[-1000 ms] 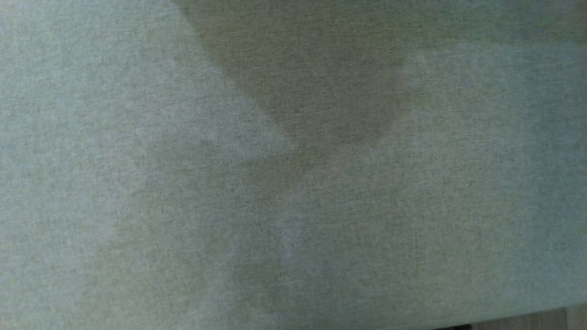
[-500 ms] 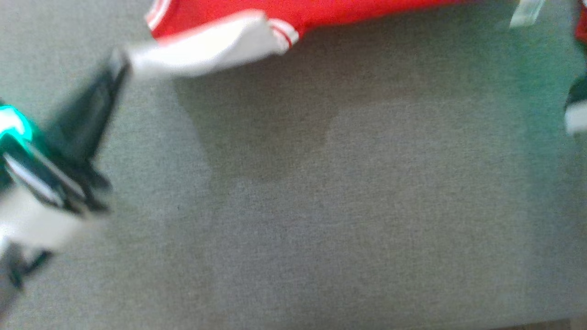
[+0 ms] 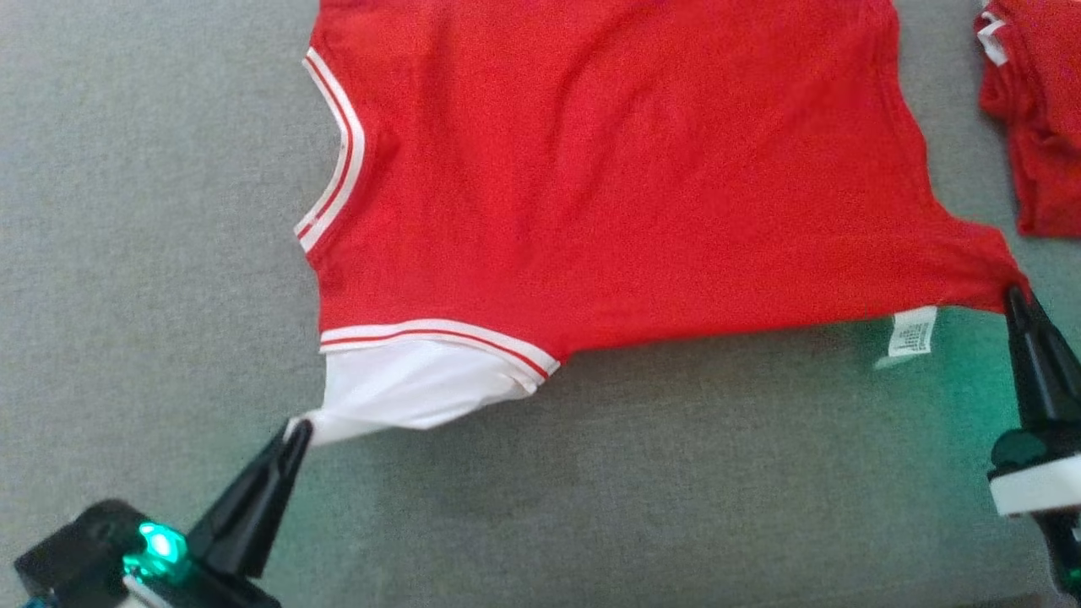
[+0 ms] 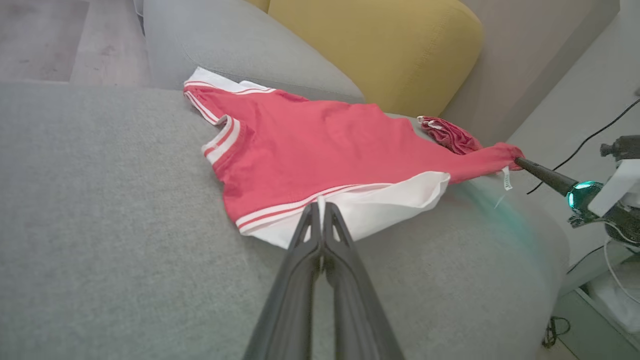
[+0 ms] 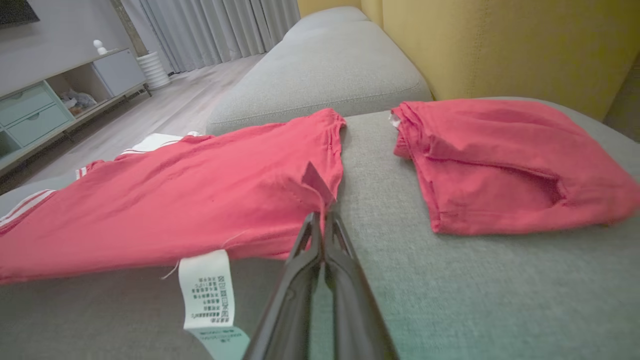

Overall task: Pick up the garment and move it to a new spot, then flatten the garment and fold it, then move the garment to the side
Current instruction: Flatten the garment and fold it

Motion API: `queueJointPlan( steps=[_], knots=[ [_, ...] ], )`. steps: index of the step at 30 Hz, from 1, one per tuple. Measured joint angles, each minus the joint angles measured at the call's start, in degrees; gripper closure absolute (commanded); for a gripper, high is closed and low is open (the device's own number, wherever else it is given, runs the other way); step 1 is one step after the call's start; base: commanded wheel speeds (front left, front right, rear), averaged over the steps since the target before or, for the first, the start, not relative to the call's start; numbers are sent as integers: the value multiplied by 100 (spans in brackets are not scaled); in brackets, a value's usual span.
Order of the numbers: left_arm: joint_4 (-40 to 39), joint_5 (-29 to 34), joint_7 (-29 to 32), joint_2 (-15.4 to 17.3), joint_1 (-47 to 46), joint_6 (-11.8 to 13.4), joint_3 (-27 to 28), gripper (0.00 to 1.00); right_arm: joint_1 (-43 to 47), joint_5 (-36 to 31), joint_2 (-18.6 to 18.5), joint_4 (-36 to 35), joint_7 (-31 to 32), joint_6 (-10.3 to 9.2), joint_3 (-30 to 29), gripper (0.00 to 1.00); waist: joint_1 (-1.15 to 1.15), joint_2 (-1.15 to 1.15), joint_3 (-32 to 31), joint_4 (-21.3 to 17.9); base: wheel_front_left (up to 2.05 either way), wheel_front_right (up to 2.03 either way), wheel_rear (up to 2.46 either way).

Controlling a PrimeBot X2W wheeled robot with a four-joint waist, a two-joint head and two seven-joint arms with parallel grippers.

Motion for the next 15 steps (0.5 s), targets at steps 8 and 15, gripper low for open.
queueJointPlan(
  steps=[8, 15],
  knots=[
    [-378, -142, 0, 504, -573, -42, -233, 100, 19, 93, 19, -198, 244, 0, -112, 100, 1, 0, 119, 6, 0, 0, 0],
    [-369, -107, 0, 798, -1609, -43, -470, 100, -456, 97, 70, -214, 417, 0, -41, 100, 1, 0, 249, -50, 0, 0, 0]
  ],
)
